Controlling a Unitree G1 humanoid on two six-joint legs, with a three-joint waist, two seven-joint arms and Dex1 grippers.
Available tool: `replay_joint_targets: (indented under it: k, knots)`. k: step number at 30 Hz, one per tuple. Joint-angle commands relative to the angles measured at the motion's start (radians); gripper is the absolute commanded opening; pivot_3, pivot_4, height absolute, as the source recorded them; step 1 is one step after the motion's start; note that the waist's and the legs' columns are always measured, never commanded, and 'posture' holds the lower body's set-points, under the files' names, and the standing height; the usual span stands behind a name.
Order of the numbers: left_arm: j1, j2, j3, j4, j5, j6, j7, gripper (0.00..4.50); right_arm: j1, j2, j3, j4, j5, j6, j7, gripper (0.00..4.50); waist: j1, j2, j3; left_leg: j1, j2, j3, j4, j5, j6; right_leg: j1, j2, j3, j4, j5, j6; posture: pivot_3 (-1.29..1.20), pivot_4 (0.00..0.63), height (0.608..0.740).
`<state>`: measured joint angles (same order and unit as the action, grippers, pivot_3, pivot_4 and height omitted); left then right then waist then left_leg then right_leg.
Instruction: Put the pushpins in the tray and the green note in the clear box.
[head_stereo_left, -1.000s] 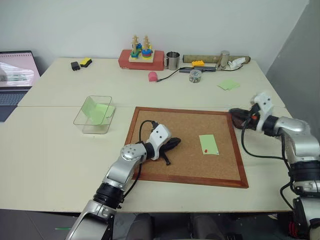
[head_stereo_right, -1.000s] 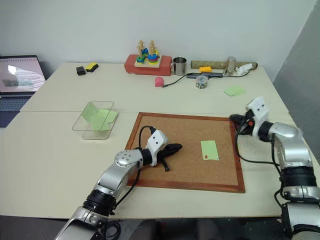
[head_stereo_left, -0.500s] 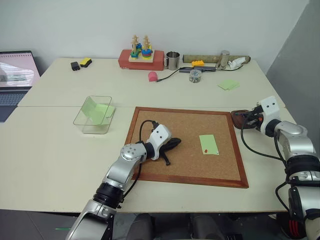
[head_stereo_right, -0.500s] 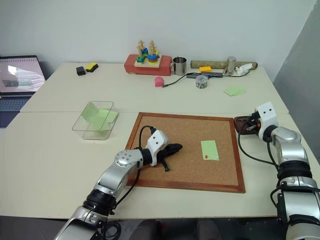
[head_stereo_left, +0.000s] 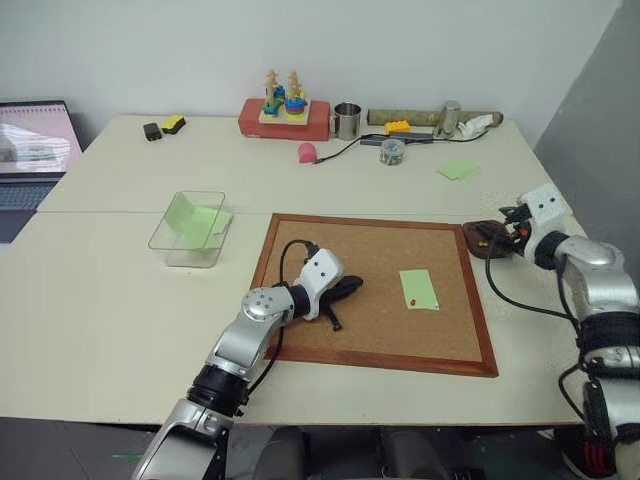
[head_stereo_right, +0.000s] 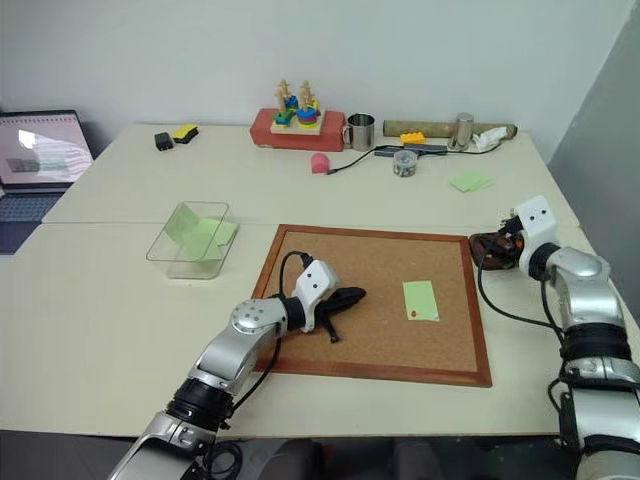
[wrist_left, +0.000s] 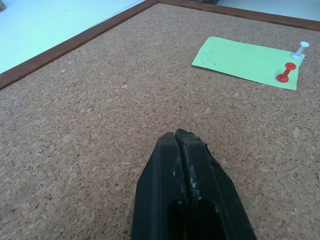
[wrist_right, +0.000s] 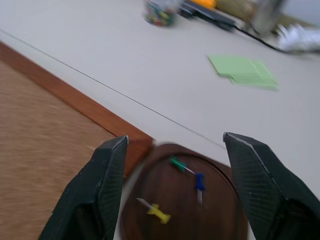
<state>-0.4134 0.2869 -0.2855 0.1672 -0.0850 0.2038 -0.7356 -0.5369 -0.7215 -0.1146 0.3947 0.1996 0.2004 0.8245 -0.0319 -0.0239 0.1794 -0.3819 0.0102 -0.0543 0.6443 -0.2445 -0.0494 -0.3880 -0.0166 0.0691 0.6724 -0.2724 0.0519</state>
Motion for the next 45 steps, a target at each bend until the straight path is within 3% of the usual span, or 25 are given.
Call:
replay_joint_targets:
  k: [1, 8, 28, 45]
  knots:
    - [0.021, 0.014, -0.009, 0.036, 0.028, 0.014, -0.001, 0.0, 0.141, -0.06, -0.017, -0.287, 0.083, 0.057, 0.114, 3.09, 0.0, 0.0, 0.0, 0.0, 0.0, -0.001, 0.0, 0.0, 0.0, 0.0, 0.0, 0.0, 0.0, 0.0, 0.0, 0.0, 0.15, 0.74]
    - [0.019, 0.016, -0.01, 0.043, 0.03, 0.012, -0.005, 0.0, 0.319, -0.07, 0.005, -0.533, 0.124, 0.164, 0.132, 3.09, -0.004, 0.0, 0.0, 0.001, 0.0, 0.001, 0.001, 0.0, 0.0, 0.001, 0.0, 0.001, 0.0, 0.0, 0.002, 0.0, 0.15, 0.74]
    - [0.017, 0.017, -0.006, 0.049, 0.04, 0.004, -0.004, 0.0, 0.371, -0.007, 0.148, -0.461, 0.027, 0.06, 0.13, 3.09, -0.002, 0.0, 0.0, 0.0, 0.0, 0.0, 0.0, 0.0, 0.0, 0.001, 0.0, 0.0, -0.004, 0.0, 0.002, 0.0, 0.15, 0.74]
    - [0.021, 0.022, -0.007, 0.045, 0.041, 0.007, -0.005, 0.0, 0.404, -0.011, 0.144, -0.467, 0.051, 0.036, 0.168, 0.02, -0.003, 0.0, 0.0, 0.0, 0.0, 0.001, 0.0, 0.0, 0.0, 0.003, 0.0, 0.001, -0.009, 0.002, 0.005, 0.0, 0.15, 0.74]
